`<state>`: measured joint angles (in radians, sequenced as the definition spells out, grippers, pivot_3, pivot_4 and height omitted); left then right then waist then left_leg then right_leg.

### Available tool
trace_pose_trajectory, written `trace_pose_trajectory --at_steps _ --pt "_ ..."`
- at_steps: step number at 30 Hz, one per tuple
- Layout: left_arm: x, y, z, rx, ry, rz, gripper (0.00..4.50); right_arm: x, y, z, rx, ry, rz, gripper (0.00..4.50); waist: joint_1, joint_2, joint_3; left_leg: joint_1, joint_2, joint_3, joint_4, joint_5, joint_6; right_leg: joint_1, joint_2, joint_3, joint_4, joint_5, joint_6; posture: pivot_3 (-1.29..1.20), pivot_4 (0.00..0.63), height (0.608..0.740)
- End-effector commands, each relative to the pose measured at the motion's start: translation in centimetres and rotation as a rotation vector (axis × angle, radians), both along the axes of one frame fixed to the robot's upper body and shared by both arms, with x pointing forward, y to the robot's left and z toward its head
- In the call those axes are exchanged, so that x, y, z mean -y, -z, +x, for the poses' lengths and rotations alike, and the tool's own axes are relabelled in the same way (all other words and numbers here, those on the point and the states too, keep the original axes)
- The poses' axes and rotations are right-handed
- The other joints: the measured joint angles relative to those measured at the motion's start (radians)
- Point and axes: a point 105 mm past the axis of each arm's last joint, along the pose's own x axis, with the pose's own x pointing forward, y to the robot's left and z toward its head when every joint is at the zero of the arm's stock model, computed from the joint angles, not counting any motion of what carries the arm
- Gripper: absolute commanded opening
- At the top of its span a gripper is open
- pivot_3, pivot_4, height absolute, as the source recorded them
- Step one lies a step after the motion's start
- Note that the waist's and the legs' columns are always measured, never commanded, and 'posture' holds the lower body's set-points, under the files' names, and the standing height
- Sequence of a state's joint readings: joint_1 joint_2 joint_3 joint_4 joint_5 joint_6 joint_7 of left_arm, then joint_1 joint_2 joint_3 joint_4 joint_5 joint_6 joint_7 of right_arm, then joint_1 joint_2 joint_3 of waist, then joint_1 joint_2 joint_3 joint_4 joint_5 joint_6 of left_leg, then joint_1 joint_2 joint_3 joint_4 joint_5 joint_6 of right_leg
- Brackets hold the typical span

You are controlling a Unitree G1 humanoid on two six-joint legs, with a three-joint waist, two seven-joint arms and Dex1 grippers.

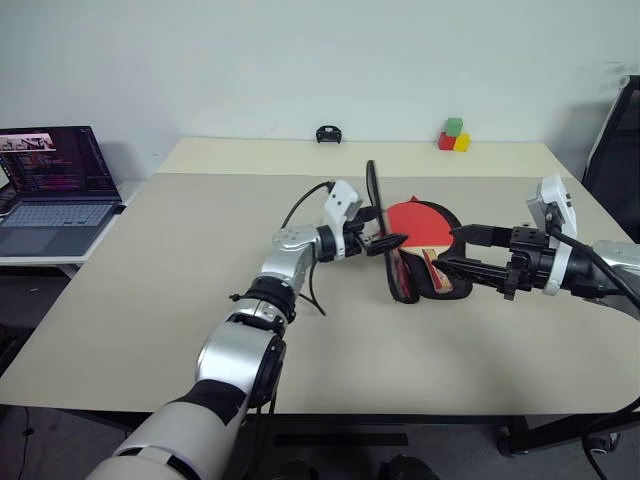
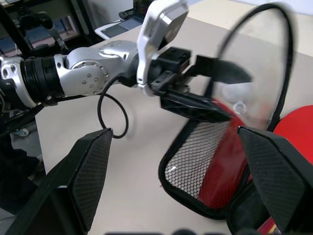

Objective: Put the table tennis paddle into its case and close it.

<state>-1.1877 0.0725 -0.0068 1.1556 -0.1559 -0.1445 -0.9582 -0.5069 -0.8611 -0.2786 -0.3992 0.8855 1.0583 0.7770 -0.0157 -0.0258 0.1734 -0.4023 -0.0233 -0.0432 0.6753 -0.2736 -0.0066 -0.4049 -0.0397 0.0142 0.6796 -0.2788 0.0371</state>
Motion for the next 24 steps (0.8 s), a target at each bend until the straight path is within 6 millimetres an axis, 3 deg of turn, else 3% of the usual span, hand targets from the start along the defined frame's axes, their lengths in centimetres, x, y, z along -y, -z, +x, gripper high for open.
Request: trace_pose_trajectory --at_steps 1,14,24 --pt "1.3 -1.5 0.1 0.05 -0.01 -0.019 4.5 0.5 -1.4 -0.8 0.065 0.023 -0.016 4.47 0.0 0.0 0.0 0.0 0.0 0.0 0.0 0.0 0.0 0.0 0.0 0.0 0.0 0.0 0.0 0.0 0.15 0.74" --pt "4.6 -3.0 0.9 0.056 -0.165 -0.068 4.5 2.5 -3.2 -1.0 0.114 0.101 -0.064 4.47 0.005 -0.001 0.001 0.0 0.0 0.001 0.0 0.0 0.0 0.0 0.0 0.0 0.0 0.0 0.0 0.0 0.15 0.74" --pt "6.9 -3.4 0.5 0.034 -0.197 -0.072 4.5 2.4 -3.2 -0.5 0.125 0.12 -0.058 4.47 0.014 -0.001 0.001 0.0 -0.001 0.001 0.0 0.0 0.0 0.0 0.001 0.0 0.0 0.0 0.0 0.0 0.15 0.74"
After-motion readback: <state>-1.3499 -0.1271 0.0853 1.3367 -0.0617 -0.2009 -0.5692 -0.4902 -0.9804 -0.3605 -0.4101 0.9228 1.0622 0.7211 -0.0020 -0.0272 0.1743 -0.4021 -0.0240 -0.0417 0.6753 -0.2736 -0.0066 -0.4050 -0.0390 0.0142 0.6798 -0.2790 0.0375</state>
